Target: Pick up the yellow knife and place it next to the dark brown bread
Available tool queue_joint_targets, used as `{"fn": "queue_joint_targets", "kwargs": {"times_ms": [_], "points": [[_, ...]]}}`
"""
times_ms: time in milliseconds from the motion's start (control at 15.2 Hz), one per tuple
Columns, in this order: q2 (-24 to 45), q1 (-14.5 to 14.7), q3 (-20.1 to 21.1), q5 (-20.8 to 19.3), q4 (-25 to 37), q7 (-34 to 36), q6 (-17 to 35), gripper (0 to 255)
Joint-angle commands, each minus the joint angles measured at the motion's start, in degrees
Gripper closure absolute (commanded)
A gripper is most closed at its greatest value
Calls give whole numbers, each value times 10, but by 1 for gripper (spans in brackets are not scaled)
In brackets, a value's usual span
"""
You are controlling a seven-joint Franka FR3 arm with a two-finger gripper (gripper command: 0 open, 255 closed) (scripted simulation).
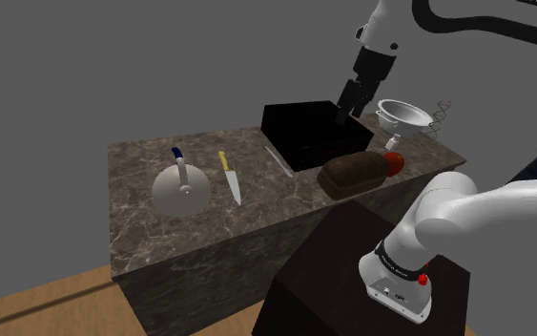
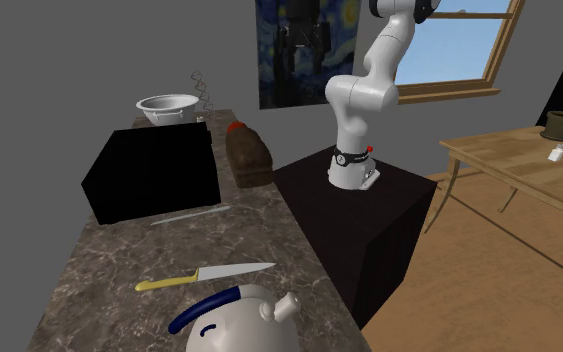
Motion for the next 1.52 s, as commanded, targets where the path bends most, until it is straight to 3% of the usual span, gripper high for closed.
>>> {"fn": "queue_joint_targets", "kwargs": {"times_ms": [0,726,1452], "points": [[0,0,0,0,0,0,0,0],[176,4,19,3,-35,1,222,0],[411,5,33,-8,31,10,400,0]]}}
